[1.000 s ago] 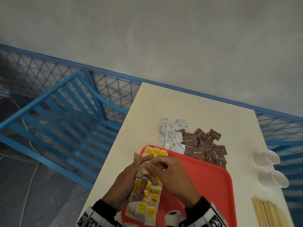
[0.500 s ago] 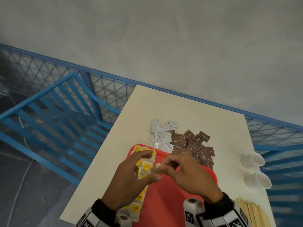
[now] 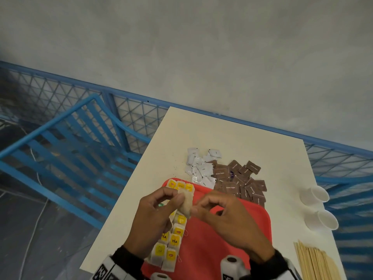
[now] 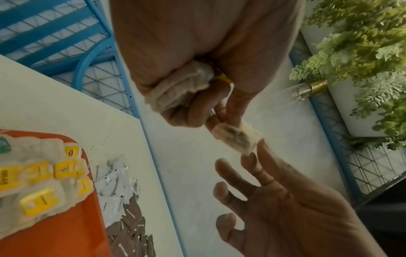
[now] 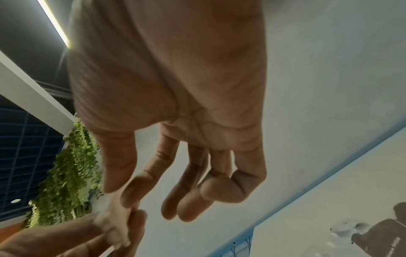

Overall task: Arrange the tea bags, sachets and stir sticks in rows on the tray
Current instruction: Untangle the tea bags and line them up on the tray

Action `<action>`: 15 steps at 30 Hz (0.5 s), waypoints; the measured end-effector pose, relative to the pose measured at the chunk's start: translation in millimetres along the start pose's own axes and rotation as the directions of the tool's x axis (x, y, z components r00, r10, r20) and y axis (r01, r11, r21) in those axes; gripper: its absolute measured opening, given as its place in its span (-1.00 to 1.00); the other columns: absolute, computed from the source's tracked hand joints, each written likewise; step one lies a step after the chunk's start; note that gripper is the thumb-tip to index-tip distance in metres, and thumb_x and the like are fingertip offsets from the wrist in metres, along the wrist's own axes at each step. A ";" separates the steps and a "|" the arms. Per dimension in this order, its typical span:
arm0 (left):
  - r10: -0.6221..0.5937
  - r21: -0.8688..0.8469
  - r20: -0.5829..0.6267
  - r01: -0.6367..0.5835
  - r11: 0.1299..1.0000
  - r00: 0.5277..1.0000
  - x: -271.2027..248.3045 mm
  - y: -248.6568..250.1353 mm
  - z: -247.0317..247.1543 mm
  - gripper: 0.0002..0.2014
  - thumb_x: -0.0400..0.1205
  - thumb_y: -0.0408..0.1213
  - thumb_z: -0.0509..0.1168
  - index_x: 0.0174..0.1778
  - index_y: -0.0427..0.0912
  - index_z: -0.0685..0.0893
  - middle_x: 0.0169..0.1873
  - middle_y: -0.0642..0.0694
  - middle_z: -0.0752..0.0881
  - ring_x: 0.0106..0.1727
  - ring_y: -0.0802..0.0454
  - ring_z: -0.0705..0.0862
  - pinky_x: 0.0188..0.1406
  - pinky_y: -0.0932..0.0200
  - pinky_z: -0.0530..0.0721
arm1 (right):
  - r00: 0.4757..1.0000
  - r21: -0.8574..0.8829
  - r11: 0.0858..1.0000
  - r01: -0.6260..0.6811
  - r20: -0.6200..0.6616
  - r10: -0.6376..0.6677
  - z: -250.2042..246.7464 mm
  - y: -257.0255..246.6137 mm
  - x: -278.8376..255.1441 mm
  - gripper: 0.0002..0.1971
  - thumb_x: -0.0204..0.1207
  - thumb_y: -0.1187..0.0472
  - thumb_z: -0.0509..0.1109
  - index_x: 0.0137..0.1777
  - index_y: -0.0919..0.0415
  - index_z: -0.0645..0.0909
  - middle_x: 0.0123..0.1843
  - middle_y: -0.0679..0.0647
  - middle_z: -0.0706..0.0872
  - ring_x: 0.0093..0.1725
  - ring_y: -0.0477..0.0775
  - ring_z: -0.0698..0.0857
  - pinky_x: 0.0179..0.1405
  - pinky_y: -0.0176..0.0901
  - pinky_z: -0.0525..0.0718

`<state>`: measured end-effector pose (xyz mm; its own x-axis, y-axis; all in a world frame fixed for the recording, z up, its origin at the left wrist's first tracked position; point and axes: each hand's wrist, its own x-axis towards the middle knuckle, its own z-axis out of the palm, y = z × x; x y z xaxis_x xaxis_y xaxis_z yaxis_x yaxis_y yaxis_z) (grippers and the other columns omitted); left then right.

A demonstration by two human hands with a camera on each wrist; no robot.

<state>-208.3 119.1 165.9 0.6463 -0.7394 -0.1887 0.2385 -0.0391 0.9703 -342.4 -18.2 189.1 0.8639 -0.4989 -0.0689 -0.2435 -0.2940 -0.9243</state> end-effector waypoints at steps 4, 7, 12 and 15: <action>-0.006 -0.025 0.008 0.006 1.000 1.000 1.6 0.8 -7.4 -0.79 0.56 -0.16 0.42 -0.12 -0.27 0.73 -0.27 -0.13 0.75 -0.69 0.06 0.24 -0.59 0.23 0.30 | 0.995 0.059 0.998 0.003 -0.100 0.002 10.8 -1.3 6.0 -0.75 0.34 -0.15 0.55 -0.17 0.00 0.75 -0.09 -0.12 0.77 -0.19 -0.13 0.70 -0.30 -0.43 0.47; 0.003 -0.040 0.008 -0.003 0.999 1.000 5.4 1.4 -13.1 -0.82 0.57 -0.17 0.41 -0.12 -0.25 0.72 -0.27 -0.18 0.74 -0.67 0.06 0.26 -0.62 0.23 0.32 | 0.996 0.109 0.994 0.013 -0.088 -0.003 21.6 -6.5 9.2 -0.75 0.33 -0.08 0.59 -0.24 0.09 0.74 -0.17 -0.06 0.78 -0.21 -0.13 0.69 -0.31 -0.38 0.52; 0.009 -0.008 0.031 -0.008 1.000 0.999 12.0 3.3 -23.3 -0.86 0.56 -0.14 0.41 -0.15 -0.15 0.72 -0.27 -0.16 0.75 -0.68 0.06 0.29 -0.64 0.25 0.36 | 0.993 0.169 0.986 -0.002 -0.113 0.022 32.8 -7.3 21.1 -0.84 0.40 0.14 0.62 -0.13 0.18 0.73 -0.22 -0.08 0.76 -0.31 -0.17 0.64 -0.31 -0.38 0.56; 0.004 0.009 0.027 -0.004 1.000 1.000 16.3 1.9 -30.0 -0.84 0.54 -0.12 0.41 -0.16 -0.14 0.73 -0.23 -0.18 0.75 -0.66 0.04 0.30 -0.66 0.24 0.37 | 0.989 0.196 0.981 0.009 -0.147 0.021 40.0 1.6 27.8 -0.87 0.45 0.23 0.59 -0.23 0.27 0.73 -0.40 -0.06 0.68 -0.38 -0.12 0.59 -0.29 -0.36 0.56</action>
<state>-175.6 127.1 160.1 0.6274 -0.7575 -0.1805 0.2293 -0.0419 0.9725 -301.1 0.1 170.7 0.7843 -0.6196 -0.0319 -0.1450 -0.1331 -0.9804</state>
